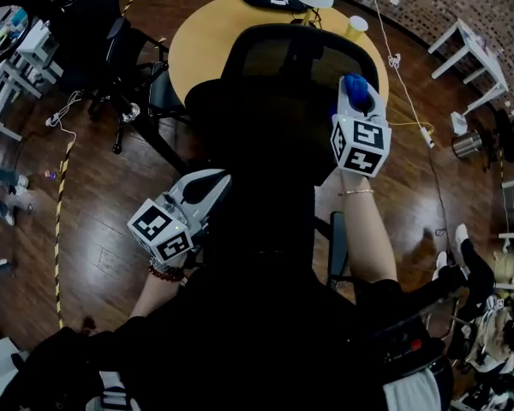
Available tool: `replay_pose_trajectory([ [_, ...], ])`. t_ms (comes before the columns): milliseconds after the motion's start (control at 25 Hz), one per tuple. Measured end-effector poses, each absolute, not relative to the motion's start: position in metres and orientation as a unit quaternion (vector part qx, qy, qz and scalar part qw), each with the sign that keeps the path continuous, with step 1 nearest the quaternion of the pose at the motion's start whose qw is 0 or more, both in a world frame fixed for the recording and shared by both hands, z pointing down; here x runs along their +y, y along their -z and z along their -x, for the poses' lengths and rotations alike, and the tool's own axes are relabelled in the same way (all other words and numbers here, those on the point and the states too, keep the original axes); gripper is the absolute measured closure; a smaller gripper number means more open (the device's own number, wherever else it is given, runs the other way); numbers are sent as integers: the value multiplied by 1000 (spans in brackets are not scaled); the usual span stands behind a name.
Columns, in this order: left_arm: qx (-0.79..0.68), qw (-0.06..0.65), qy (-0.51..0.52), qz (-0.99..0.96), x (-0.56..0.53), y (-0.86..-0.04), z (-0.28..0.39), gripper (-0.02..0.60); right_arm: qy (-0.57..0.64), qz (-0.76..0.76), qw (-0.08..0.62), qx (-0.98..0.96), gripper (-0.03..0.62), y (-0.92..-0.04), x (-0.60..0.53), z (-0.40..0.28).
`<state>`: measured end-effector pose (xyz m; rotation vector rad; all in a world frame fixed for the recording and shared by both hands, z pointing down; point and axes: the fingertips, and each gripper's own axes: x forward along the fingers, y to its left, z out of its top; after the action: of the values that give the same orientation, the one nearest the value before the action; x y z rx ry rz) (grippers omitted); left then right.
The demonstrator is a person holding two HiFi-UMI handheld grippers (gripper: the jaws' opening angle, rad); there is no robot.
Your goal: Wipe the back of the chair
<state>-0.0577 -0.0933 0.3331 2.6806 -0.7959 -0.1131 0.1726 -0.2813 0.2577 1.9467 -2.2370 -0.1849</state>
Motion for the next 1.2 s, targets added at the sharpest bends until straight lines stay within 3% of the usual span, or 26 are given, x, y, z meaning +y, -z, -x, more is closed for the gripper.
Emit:
replay_pose_trajectory([
  [200,-313,173,44,-933,-104,-331,86,577,41,-639,56,-766,525,-255,-307,-141],
  [520,-365,175,55,-913,-86,-338,137,577,56,-530,15,-846,525,-253,-312,-11],
  [1200,-369,147,48,-916,-73,-318,136,577,38,-436,-30,-899,533,-238,-294,49],
])
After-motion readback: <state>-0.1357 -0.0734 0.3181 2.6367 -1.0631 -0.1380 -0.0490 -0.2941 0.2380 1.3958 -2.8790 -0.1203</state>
